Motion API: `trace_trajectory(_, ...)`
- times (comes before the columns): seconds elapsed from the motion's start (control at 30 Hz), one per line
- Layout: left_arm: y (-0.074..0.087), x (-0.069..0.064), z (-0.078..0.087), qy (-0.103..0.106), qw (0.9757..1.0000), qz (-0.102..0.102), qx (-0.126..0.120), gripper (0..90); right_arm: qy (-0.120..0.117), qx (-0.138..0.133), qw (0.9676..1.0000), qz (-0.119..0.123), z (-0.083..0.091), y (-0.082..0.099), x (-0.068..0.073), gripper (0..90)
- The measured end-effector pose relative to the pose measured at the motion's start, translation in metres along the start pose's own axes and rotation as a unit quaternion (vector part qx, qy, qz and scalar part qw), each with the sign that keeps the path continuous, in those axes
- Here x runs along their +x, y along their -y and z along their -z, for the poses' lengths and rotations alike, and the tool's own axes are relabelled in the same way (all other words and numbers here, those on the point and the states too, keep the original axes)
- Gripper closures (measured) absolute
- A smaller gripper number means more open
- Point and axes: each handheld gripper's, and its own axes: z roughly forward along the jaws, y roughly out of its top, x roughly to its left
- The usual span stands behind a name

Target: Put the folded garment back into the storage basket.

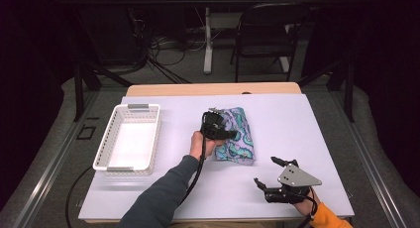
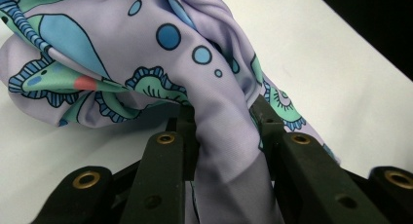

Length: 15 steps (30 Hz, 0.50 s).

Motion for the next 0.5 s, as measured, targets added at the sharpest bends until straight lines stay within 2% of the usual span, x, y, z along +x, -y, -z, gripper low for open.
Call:
trace_trajectory(0.13,-0.003,-0.003,0.006,0.003,0.9999,-0.013,0.002,72.4,-0.001,-0.001,1.0000,0.000,0.001,0.000,0.000,14.7)
trace_trajectory(0.5,-0.010,-0.012,0.022,0.003,0.9997,-0.018,-0.017,72.4,-0.001,-0.001,1.0000,0.000,0.001,0.000,0.000,14.7)
